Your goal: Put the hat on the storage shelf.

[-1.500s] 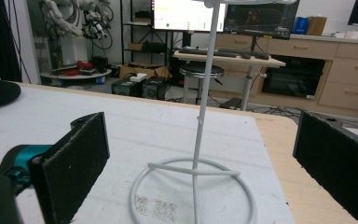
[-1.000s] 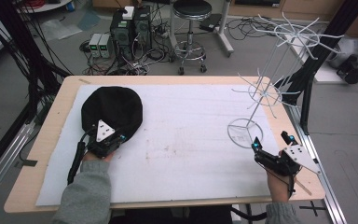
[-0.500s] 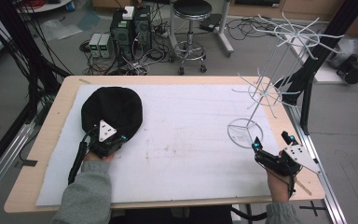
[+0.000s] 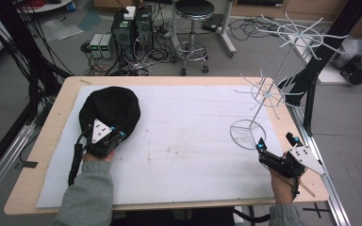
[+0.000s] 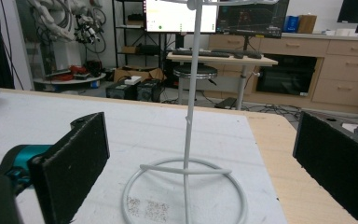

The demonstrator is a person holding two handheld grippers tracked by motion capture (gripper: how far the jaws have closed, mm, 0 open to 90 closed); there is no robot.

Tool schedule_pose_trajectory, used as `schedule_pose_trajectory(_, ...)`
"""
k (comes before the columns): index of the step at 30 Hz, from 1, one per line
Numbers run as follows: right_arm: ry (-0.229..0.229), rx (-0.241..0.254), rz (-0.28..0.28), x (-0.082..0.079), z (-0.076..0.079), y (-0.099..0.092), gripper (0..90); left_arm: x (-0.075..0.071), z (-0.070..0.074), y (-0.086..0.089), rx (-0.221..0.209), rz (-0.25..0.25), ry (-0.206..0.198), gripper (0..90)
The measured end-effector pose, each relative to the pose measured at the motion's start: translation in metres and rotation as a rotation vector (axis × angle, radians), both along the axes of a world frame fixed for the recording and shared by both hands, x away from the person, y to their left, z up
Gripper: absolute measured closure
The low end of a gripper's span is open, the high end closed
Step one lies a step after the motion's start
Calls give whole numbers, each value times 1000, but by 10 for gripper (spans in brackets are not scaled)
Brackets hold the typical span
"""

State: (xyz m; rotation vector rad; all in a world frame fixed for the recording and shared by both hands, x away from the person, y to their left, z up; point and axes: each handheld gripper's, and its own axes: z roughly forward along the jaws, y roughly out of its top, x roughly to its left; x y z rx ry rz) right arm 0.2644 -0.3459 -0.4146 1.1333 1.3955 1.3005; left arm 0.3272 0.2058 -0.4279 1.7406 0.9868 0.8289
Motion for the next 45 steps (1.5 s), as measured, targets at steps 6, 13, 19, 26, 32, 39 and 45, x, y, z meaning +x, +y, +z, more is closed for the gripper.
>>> schedule_pose_trajectory(6,-4,8,-4,-1,0,-1,26,-7,14,0,-59,40,-83,790)
schedule_pose_trajectory(13,-4,14,-4,-2,0,-1,26,-12,25,-5,-68,57,-147,789)
schedule_pose_trajectory(19,2,5,9,-1,-1,2,26,-18,43,-8,-115,64,-216,788)
schedule_pose_trajectory(26,-6,12,8,-2,-1,3,26,-27,75,-10,-193,66,-320,784)
schedule_pose_trajectory(32,-8,18,1,-4,-2,3,28,-33,98,-21,-173,66,-422,859)
schedule_pose_trajectory(39,-4,8,8,-5,-3,4,28,-28,95,-31,-209,34,-405,860)
schedule_pose_trajectory(45,-2,8,4,-4,-4,2,29,-28,105,-31,-242,66,-431,860)
